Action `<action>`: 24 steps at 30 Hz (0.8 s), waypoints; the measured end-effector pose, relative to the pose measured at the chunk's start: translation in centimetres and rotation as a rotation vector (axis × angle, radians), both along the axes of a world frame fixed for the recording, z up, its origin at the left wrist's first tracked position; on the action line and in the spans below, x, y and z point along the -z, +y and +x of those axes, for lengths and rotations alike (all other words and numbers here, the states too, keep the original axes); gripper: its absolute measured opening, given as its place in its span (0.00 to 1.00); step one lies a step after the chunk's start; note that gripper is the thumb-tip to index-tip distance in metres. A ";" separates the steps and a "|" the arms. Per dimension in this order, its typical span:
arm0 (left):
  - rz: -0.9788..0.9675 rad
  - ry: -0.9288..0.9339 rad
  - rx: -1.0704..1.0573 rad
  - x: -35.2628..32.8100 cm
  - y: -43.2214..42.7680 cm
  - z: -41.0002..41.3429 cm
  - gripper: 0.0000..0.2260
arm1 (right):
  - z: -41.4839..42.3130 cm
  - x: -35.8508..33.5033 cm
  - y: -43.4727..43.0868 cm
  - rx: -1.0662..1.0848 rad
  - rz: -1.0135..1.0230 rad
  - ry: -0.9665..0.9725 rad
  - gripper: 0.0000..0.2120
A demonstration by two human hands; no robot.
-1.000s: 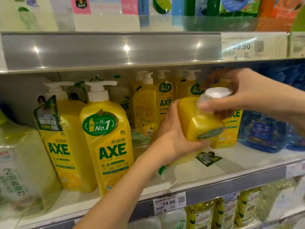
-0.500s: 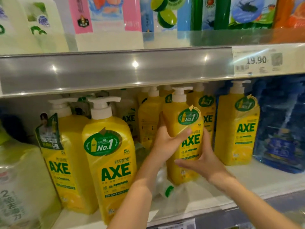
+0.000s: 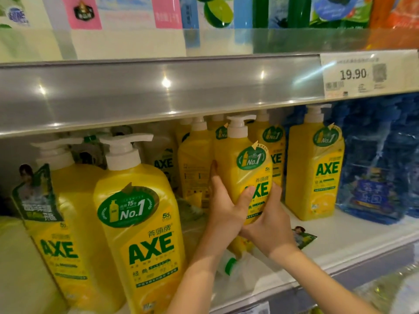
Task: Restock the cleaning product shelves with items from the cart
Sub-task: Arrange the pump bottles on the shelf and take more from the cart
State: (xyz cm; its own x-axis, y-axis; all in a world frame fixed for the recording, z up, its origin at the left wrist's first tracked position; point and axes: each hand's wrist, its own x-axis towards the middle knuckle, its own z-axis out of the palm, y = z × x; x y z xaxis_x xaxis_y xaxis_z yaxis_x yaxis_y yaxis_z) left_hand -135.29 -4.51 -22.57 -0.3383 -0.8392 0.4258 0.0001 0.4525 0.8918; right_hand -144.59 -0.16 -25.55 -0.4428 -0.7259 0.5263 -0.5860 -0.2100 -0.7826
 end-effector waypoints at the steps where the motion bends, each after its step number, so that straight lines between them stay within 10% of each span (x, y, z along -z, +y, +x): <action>1: 0.001 -0.028 -0.009 -0.1 -0.2 0.0 0.38 | -0.1 0.0 0.0 0.011 -0.001 0.017 0.43; 13: 0.075 -0.310 0.006 -1.2 -1.2 -6.3 0.36 | -6.5 -0.6 1.2 0.075 0.149 0.052 0.38; 24: 0.108 -0.330 -0.037 -2.1 -2.3 -8.9 0.13 | -9.1 -1.8 1.3 0.306 0.835 0.691 0.34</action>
State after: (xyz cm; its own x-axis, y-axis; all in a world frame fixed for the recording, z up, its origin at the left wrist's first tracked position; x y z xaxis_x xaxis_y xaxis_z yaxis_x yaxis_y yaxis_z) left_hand -144.23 -6.77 -20.45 -0.4116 -0.8876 0.2066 -0.3110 0.3499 0.8837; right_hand -153.73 1.14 -23.72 -0.4645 -0.8764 0.1274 -0.8851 0.4549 -0.0980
